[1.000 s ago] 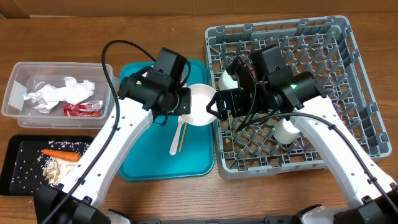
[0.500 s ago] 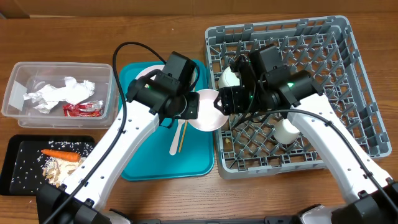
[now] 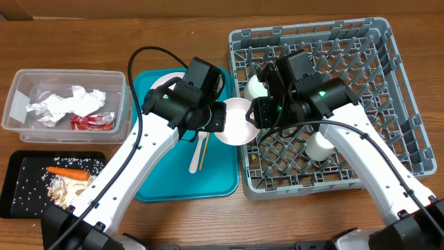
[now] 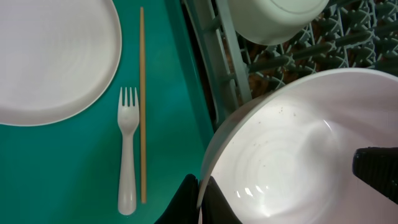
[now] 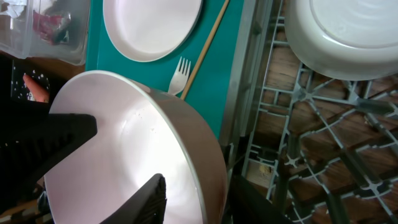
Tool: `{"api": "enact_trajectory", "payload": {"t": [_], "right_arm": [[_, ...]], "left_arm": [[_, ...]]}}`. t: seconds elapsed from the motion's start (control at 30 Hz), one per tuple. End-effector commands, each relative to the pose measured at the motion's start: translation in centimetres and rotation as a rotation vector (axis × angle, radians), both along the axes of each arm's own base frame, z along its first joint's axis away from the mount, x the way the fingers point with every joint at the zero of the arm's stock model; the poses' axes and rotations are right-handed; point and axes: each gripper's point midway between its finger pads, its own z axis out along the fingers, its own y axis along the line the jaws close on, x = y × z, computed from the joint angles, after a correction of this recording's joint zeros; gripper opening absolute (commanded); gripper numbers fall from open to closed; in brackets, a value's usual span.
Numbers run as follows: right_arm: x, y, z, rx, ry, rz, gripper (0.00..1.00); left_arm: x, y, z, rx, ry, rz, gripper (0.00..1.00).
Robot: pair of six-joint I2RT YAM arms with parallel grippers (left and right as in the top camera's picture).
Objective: Sort waste into correct bins and load items into the dishwasher
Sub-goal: 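Lift the pink bowl with the left gripper toward the right gripper, then grasp the pink bowl rim with the right gripper, release left gripper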
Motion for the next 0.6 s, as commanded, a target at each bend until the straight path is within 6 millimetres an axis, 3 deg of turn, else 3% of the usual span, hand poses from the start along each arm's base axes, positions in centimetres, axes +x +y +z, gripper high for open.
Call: {"api": "enact_trajectory", "payload": {"t": [0.0,0.07,0.37,0.4,0.47,0.5,0.57], "right_arm": [[0.12,0.11,0.09,0.001,-0.006,0.001,0.29],[0.12,0.11,0.09,0.001,-0.006,0.001,0.16],[0.07,0.08,0.06,0.000,-0.004,0.001,0.09],[0.08,0.07,0.06,-0.001,-0.005,0.000,0.08],[0.24,-0.11,0.00,-0.012,-0.012,-0.006,0.07],[0.39,-0.28,-0.06,-0.022,-0.018,-0.011,0.07],[0.79,-0.74,-0.20,-0.051,-0.036,-0.026,0.07]], "left_arm": [[0.00,-0.59,-0.01,-0.011,-0.008,-0.030,0.04],[0.19,-0.71,0.10,-0.016,-0.017,-0.030,0.04],[0.64,-0.96,0.35,-0.027,-0.038,-0.030,0.06],[0.62,-0.98,0.35,-0.027,-0.037,-0.030,0.16],[0.60,-1.00,0.35,-0.029,-0.036,-0.032,0.49],[0.60,-1.00,0.35,-0.029,-0.036,-0.032,0.61],[0.64,-0.97,0.37,-0.028,-0.039,-0.036,0.71]]}}
